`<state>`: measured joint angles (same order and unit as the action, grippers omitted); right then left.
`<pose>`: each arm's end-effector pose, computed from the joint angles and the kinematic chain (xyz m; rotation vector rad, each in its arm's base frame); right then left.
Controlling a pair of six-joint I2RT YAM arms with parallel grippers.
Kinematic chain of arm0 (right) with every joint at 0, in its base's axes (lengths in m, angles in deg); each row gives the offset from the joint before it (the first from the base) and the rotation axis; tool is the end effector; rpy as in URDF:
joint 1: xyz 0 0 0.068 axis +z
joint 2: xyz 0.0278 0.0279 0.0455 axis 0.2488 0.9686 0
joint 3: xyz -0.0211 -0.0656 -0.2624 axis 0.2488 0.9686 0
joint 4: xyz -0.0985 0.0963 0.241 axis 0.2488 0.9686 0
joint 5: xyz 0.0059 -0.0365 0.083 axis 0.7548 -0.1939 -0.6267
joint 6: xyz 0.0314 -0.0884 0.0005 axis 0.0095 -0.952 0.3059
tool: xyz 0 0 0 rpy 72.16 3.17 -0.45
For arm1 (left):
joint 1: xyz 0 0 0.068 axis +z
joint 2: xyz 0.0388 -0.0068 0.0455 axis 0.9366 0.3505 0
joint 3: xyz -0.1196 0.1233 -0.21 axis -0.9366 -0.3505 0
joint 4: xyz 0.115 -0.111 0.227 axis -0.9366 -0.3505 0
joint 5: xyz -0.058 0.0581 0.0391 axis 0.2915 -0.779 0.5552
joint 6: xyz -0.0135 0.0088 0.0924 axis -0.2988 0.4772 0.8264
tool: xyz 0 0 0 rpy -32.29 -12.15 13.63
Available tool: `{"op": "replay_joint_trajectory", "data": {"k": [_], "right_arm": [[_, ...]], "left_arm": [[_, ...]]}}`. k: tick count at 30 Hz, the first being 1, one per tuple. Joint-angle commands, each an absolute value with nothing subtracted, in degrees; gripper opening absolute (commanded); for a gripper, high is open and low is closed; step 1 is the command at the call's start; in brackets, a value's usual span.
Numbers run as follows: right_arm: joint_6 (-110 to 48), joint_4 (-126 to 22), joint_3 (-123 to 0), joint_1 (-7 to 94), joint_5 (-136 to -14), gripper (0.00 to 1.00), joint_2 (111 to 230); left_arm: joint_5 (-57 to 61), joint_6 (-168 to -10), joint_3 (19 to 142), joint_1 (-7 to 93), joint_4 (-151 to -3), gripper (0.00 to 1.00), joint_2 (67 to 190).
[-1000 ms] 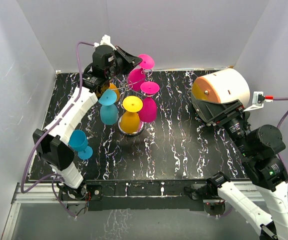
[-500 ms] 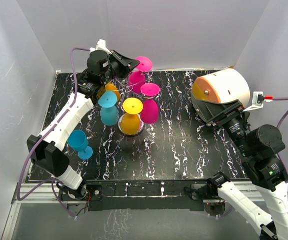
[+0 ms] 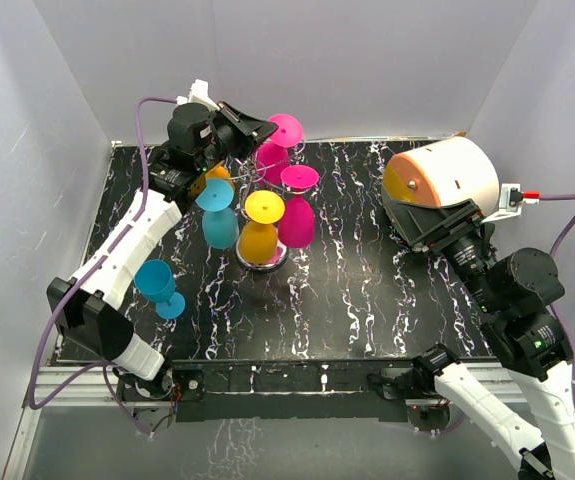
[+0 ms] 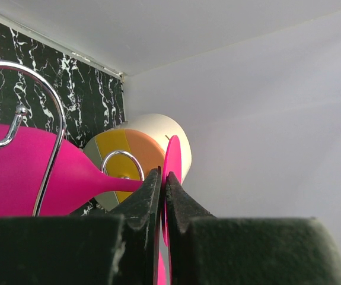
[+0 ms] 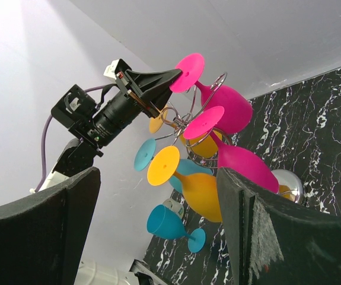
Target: Place the wine glass upside down on the wine glass rack
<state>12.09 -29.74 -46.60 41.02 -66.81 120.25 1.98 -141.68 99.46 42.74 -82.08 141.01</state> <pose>0.1344 0.0673 0.4517 0.3120 1.5065 1.0815 0.3752 -0.2030 0.4502 -0.4336 1.6854 -1.3278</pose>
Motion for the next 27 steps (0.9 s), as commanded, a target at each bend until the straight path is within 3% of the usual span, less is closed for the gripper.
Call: {"op": "replay_joint_trajectory", "data": {"k": [1, 27], "right_arm": [[12.3, -31.8, -46.5, 41.2, -66.6, 0.77, 120.0], [12.4, -32.2, -45.8, 41.2, -66.7, 0.77, 120.3]], "left_arm": [[5.6, -141.4, 99.7, 42.6, -80.8, 0.00, 137.7], [6.1, -143.3, 93.9, 39.8, -77.1, 0.00, 135.4]]}}
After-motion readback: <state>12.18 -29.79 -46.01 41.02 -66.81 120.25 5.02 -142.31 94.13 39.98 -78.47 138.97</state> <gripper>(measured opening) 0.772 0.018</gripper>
